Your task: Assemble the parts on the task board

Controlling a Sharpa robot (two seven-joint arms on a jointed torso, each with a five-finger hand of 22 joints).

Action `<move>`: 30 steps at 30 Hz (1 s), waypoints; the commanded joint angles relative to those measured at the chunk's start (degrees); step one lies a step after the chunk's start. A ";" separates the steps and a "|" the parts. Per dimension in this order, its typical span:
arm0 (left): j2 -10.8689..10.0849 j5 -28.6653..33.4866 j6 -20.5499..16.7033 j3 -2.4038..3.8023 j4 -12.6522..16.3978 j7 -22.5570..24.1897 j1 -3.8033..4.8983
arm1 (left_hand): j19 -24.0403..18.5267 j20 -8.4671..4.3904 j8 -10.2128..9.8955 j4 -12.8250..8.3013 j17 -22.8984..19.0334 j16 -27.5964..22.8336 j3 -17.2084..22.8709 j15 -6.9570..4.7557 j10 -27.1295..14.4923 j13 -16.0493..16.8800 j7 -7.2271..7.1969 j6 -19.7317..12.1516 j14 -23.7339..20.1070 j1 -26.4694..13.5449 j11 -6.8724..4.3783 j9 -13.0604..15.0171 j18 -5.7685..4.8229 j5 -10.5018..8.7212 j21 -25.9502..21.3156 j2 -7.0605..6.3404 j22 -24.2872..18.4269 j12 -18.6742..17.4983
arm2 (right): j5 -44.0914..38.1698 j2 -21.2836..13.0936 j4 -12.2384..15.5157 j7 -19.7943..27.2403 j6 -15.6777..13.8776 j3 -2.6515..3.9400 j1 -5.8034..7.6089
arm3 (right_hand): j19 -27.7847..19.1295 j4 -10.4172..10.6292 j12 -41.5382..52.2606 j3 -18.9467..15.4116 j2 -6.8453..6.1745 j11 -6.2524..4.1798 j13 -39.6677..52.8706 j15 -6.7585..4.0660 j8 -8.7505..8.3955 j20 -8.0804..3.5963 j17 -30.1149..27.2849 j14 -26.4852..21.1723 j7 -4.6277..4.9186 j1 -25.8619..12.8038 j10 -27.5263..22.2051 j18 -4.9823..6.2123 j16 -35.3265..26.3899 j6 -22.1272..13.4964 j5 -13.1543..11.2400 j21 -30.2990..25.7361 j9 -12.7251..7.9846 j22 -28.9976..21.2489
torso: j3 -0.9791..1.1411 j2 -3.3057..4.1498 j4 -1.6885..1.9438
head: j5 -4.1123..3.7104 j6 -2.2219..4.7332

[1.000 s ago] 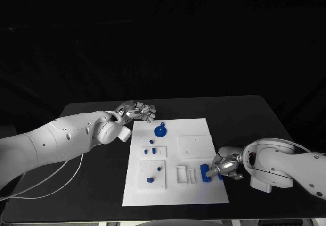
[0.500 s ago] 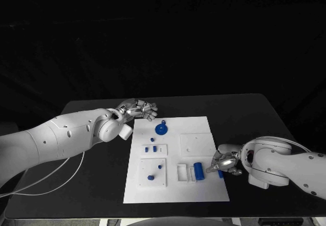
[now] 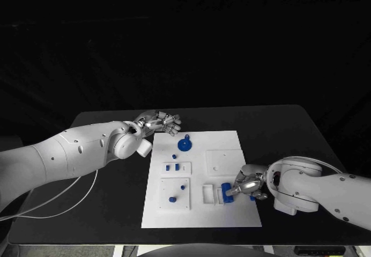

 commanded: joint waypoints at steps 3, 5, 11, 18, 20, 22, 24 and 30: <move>0.20 0.46 1.33 0.03 0.37 0.49 0.00 | 0.04 0.13 0.36 0.17 0.12 -0.18 0.45 0.28 -0.23 -0.06 0.07 -0.35 0.10 -1.05 0.27 -0.10 0.43 -0.43 -0.27 -0.38 0.17 -0.02 | 0.04 1.08 -0.93 0.20 0.70 -0.08 -0.78 | 0.15 0.01 0.35 -0.34 0.15 0.02 0.09 -0.10 -0.22 -0.24 0.12 0.13 0.19 -0.50 0.25 8.31 0.28 0.63 -0.07 0.36 -0.09 0.57 | 0.01 0.01 -0.06 | 0.21 -0.28; 0.18 0.47 1.32 0.03 0.31 0.50 0.00 | 0.09 0.12 0.38 0.19 0.18 -0.25 0.67 0.27 -0.24 -0.08 0.07 -0.36 0.12 -1.65 0.28 -0.14 0.43 -0.44 -0.35 -0.69 0.23 -0.01 | -0.43 1.56 -1.31 0.34 0.57 -0.08 -1.14 | 0.12 -0.24 0.34 -0.31 0.56 -0.02 0.14 -0.13 -0.25 -0.32 0.17 0.13 0.16 -0.15 0.22 8.31 0.27 0.70 -0.07 0.37 -0.08 0.59 | 0.08 -0.01 -0.10 | 0.33 -0.32; 0.04 0.48 1.29 0.03 0.21 0.38 0.00 | 0.15 0.10 0.41 0.17 0.25 -0.32 0.94 0.26 -0.25 -0.09 0.07 -0.38 0.15 -2.17 0.28 -0.18 0.44 -0.51 -0.42 -0.96 0.30 0.00 | -0.43 2.59 -2.06 0.37 -0.48 -0.08 -1.72 | 0.06 -0.97 0.33 -0.39 1.18 -0.06 0.25 -0.17 -0.30 -0.41 0.29 0.13 0.11 0.56 0.22 8.31 0.22 0.91 -0.07 0.43 -0.06 0.65 | 0.14 0.01 -0.07 | 0.43 -0.50; 0.01 0.48 1.45 0.03 0.25 0.28 0.00 | 0.16 0.09 0.43 0.15 0.27 -0.34 1.09 0.25 -0.24 -0.10 0.07 -0.38 0.16 -2.31 0.27 -0.20 0.45 -0.54 -0.44 -1.02 0.33 0.00 | -0.43 3.13 -2.88 0.25 -0.98 -0.08 -1.96 | -0.01 -1.99 0.32 -0.72 3.07 -0.15 0.40 -0.23 -0.32 -0.33 0.47 0.16 0.03 1.04 0.34 8.31 0.16 1.38 -0.06 0.57 0.00 0.73 | 0.08 0.03 -0.12 | 0.50 -0.61; -0.01 0.49 1.56 0.03 0.25 0.20 0.00 | 0.17 0.09 0.43 0.15 0.28 -0.35 1.11 0.25 -0.24 -0.10 0.07 -0.38 0.16 -2.33 0.27 -0.20 0.46 -0.54 -0.45 -1.01 0.34 0.01 | -0.43 3.15 -3.00 0.26 -1.17 -0.08 -1.96 | -0.05 -2.22 0.31 -0.90 3.39 -0.16 0.42 -0.24 -0.34 -0.30 0.50 0.17 0.02 1.02 0.35 8.31 0.14 1.44 -0.06 0.59 0.00 0.75 | 0.05 0.01 -0.12 | 0.53 -0.61; -0.07 0.49 1.75 0.03 0.29 0.08 0.00 | 0.17 0.09 0.43 0.15 0.28 -0.35 1.13 0.25 -0.24 -0.10 0.06 -0.38 0.16 -2.34 0.27 -0.20 0.46 -0.55 -0.45 -1.01 0.34 0.01 | 0.50 3.25 -3.26 0.21 -1.48 -0.08 -1.96 | -0.09 -2.70 0.33 -0.35 3.84 -0.23 0.44 -0.29 -0.26 -0.34 0.52 0.18 -0.07 1.77 0.41 8.31 0.14 1.66 -0.04 0.59 0.03 0.76 | 0.04 0.02 -0.11 | 0.54 -0.61; -0.08 0.49 1.79 0.03 0.27 -0.01 0.00 | 0.17 0.09 0.43 0.15 0.28 -0.35 1.14 0.25 -0.24 -0.10 0.06 -0.38 0.16 -2.35 0.27 -0.20 0.46 -0.55 -0.45 -1.01 0.34 0.01 | 0.74 3.29 -3.43 0.13 -1.82 -0.08 -1.96 | -0.13 -3.15 0.34 0.31 4.17 -0.30 0.46 -0.35 -0.18 -0.37 0.53 0.20 -0.15 2.50 0.48 8.31 0.12 1.90 -0.01 0.59 0.05 0.77 | 0.03 0.04 -0.11 | 0.55 -0.61; -0.22 0.49 1.89 0.03 0.29 -0.13 0.00 | 0.17 0.09 0.43 0.14 0.29 -0.37 1.22 0.25 -0.26 -0.11 0.07 -0.40 0.16 -2.40 0.27 -0.21 0.46 -0.56 -0.47 -1.03 0.36 0.00 | 1.36 3.09 -3.38 0.32 -2.70 -0.08 -1.96 | -0.17 -4.94 0.22 1.97 6.00 -0.60 0.50 -0.57 0.09 0.38 0.66 0.43 -0.48 2.76 1.15 8.31 0.04 3.62 0.08 1.07 -0.06 0.98 | -0.01 0.03 -0.07 | 0.59 -0.61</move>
